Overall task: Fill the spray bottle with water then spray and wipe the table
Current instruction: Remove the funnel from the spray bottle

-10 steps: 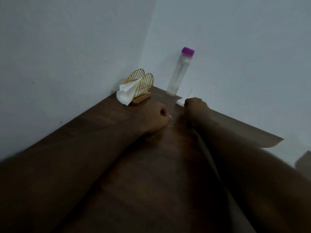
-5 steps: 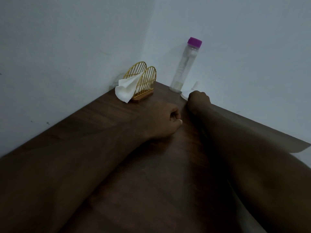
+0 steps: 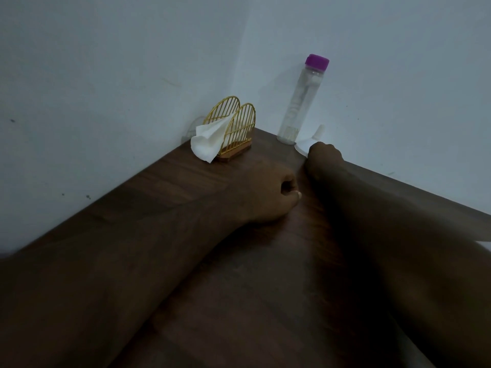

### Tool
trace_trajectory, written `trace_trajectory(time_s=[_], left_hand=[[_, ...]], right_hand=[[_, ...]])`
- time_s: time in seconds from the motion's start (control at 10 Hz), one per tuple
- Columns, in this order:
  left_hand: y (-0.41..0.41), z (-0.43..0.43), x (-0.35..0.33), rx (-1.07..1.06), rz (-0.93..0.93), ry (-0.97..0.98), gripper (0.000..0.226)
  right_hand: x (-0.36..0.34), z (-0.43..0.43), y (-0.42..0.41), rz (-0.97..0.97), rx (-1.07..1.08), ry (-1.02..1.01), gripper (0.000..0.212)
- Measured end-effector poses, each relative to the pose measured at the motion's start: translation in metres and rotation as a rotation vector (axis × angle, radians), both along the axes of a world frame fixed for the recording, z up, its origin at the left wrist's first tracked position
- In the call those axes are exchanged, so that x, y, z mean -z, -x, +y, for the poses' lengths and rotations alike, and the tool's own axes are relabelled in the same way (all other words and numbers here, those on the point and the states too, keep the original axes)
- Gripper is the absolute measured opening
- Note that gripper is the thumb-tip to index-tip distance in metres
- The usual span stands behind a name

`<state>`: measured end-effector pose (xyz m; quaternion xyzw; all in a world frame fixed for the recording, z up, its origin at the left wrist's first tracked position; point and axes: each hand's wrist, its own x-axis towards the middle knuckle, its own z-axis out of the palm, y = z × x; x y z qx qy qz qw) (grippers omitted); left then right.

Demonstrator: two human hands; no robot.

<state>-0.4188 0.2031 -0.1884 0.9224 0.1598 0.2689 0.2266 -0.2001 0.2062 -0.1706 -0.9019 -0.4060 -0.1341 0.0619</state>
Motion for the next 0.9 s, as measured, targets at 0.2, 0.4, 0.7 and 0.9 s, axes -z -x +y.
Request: trace_trajectory(time_s=[0.2,0.4,0.7,0.9], left_hand=[[0.000,0.000,0.000,0.000,-0.012,-0.013,0.012],[-0.001,0.001,0.001,0.002,-0.037,-0.028,0.010],[0.001,0.003,0.000,0.017,-0.057,-0.034,0.011],[0.004,-0.001,-0.002,0.005,-0.056,-0.101,0.014]], right_hand=[[0.000,-0.004,0.005,-0.016,0.014,-0.001,0.022],[-0.004,-0.004,0.011,-0.004,0.030,-0.012,0.026],[-0.014,-0.015,0.027,0.091,0.037,-0.062,0.029],[-0.025,-0.059,0.065,0.008,-0.031,0.089,0.032]])
